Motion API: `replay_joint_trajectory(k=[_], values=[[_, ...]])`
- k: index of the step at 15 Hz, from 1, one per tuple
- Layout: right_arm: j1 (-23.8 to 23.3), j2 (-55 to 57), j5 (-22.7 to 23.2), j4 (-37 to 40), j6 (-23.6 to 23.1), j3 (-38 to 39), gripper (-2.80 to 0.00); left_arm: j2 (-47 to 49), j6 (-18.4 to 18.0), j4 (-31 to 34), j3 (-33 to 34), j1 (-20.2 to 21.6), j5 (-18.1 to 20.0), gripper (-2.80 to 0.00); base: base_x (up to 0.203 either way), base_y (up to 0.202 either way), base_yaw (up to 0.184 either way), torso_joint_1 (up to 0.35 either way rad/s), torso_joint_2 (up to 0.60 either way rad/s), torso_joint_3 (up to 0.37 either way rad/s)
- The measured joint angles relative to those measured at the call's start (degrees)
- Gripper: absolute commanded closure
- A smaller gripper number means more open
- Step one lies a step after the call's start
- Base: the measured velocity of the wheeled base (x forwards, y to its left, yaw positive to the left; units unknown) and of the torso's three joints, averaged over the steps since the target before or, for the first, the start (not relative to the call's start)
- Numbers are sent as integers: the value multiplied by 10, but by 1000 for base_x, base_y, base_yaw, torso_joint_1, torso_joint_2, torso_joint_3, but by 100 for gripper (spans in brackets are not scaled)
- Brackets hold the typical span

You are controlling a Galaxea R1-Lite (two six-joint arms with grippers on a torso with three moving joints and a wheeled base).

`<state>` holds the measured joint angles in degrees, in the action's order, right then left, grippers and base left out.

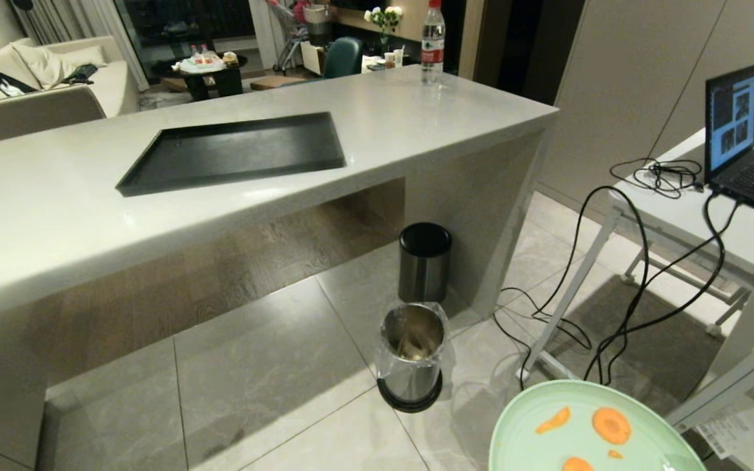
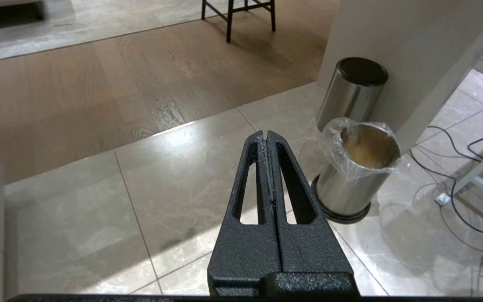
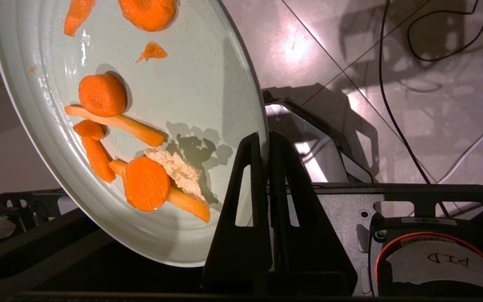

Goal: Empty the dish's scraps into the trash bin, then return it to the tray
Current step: Move the plate over the trash can

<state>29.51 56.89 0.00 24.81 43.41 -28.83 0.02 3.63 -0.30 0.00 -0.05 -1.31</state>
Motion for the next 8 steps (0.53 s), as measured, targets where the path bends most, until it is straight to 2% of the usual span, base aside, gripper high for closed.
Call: replay_joint_trajectory(k=[8], values=[[0, -1, 0, 1, 0, 0, 0, 0, 0, 0, 0, 0, 0, 0, 0, 0, 0, -30, 439, 415]])
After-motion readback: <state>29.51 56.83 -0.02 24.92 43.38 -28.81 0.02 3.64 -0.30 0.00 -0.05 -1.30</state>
